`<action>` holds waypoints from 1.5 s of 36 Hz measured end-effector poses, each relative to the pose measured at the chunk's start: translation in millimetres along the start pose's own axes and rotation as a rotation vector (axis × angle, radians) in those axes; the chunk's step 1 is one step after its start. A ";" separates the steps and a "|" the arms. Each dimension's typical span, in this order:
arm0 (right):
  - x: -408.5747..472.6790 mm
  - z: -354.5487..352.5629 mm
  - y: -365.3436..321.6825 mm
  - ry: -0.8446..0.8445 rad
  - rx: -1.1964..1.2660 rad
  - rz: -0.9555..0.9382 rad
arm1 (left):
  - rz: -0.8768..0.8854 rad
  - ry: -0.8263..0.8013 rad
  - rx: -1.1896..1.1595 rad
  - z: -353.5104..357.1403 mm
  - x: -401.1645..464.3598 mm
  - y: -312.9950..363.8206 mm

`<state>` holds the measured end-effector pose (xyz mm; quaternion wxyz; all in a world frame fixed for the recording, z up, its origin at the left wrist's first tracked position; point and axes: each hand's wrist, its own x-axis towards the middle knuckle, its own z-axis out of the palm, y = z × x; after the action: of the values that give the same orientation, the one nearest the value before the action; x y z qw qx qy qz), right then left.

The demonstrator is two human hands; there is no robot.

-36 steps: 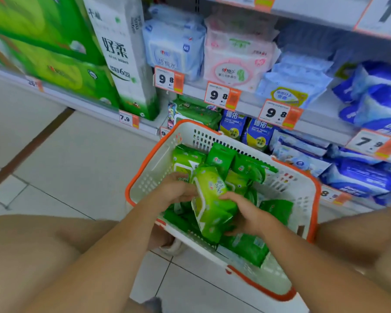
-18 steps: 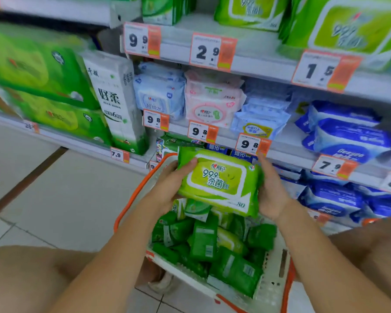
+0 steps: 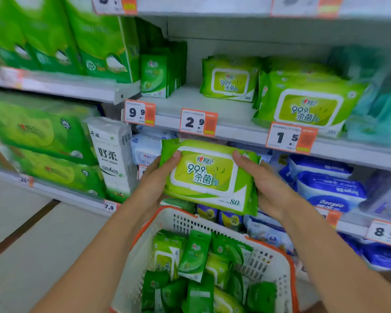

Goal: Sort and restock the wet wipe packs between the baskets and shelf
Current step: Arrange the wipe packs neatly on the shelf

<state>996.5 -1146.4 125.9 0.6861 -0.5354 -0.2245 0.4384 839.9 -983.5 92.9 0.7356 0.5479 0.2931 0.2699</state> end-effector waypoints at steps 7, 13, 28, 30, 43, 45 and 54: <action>44.3 27.8 -124.6 -0.013 -0.311 -0.258 | 0.232 -0.045 0.102 16.8 67.9 115.3; 98.9 31.9 -176.8 0.055 -0.577 -0.419 | 0.329 -0.064 0.295 24.8 113.9 171.1; 172.4 13.4 -194.2 0.030 -1.544 -0.343 | 0.281 -0.236 0.810 29.9 206.2 141.1; 175.0 18.7 -194.1 0.044 -1.771 -0.319 | 0.345 -0.164 0.882 39.6 215.6 136.6; 190.7 23.8 -181.7 0.346 -2.103 -0.365 | 0.353 0.133 1.258 77.6 237.3 120.2; 175.3 28.9 -172.7 0.372 -2.090 -0.395 | 0.396 0.212 1.278 80.0 223.0 119.0; 60.8 -7.6 52.8 0.304 -1.132 -0.859 | 0.738 0.111 0.858 34.1 51.6 -68.0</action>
<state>1014.6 -1097.1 64.4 0.4393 -0.7280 -0.5095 -0.1322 905.0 -985.8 28.2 0.2875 0.8488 0.2038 0.3942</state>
